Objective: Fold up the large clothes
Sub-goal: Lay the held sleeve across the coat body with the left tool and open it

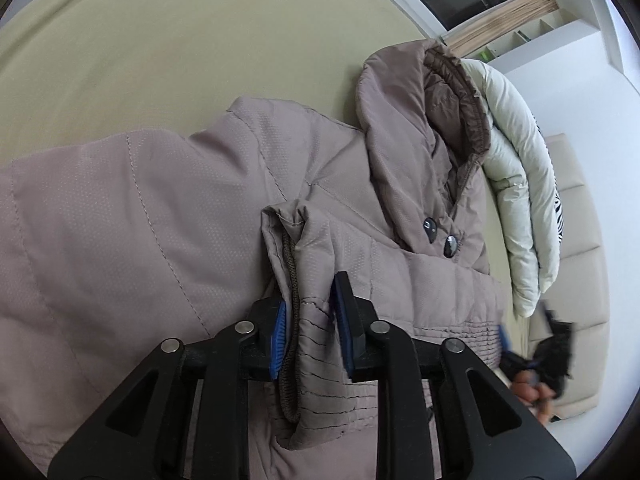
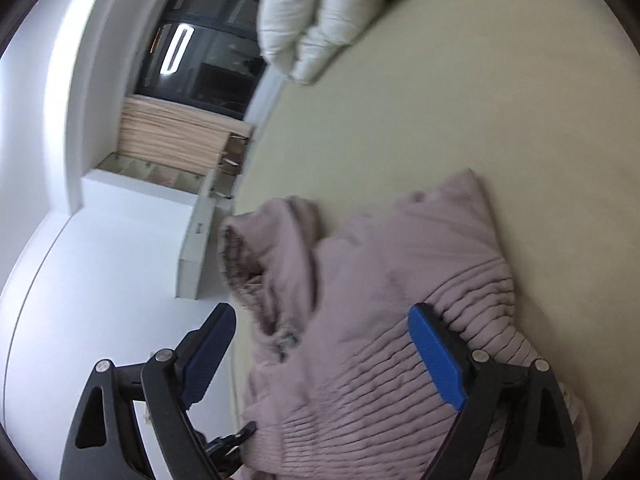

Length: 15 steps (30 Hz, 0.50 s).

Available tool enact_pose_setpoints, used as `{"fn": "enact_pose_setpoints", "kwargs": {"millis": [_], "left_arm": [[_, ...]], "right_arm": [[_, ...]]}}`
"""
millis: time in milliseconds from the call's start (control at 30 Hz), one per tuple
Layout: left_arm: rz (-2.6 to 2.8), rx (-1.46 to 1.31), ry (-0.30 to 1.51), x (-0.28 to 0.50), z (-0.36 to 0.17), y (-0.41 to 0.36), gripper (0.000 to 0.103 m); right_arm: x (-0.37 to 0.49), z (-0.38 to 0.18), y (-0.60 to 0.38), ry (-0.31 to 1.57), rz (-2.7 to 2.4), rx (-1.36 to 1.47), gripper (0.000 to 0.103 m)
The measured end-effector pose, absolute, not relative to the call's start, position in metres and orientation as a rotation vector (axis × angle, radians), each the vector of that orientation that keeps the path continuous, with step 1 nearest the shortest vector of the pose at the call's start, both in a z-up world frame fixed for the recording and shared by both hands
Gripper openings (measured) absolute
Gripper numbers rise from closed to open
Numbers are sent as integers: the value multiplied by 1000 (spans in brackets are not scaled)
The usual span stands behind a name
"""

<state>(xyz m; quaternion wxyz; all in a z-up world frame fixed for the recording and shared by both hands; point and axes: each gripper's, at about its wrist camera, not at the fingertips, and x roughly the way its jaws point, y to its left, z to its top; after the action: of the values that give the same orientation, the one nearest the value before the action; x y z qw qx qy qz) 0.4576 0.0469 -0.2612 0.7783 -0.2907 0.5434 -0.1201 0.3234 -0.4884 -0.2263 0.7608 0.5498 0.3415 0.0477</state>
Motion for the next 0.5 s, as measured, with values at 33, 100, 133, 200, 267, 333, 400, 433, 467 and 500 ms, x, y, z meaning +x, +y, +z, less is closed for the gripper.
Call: {"fn": "enact_pose_setpoints", "kwargs": {"millis": [33,100,133,200,267,333,400,433,467,500], "left_arm": [[-273,-652,1173,460,-266,48,23],[-291,-689,1164,459,-271,53,24],[-300,-703,1159,459,-272,54,24],[-301,-707,1147,458,-270,57,25],[-279,-679,1126,453,-263,57,27],[-247,-618,1101,449,-255,56,44],[-226,-593,1072,446,-250,57,59],[-220,-592,1061,444,-248,59,59],[-212,-597,1052,442,-245,61,59],[-207,-603,1045,440,-244,65,59]], "right_arm": [[321,-248,-493,747,110,1224,72],[311,-253,-499,705,121,1182,63],[308,-250,-499,697,145,1160,65],[305,-236,-500,721,142,1115,73],[302,-214,-500,690,132,1109,89],[299,-192,-494,624,158,1082,95],[309,-176,-482,629,182,1021,95],[314,-177,-476,655,178,1002,95],[323,-185,-471,697,155,992,95],[331,-203,-470,762,106,989,94]]}}
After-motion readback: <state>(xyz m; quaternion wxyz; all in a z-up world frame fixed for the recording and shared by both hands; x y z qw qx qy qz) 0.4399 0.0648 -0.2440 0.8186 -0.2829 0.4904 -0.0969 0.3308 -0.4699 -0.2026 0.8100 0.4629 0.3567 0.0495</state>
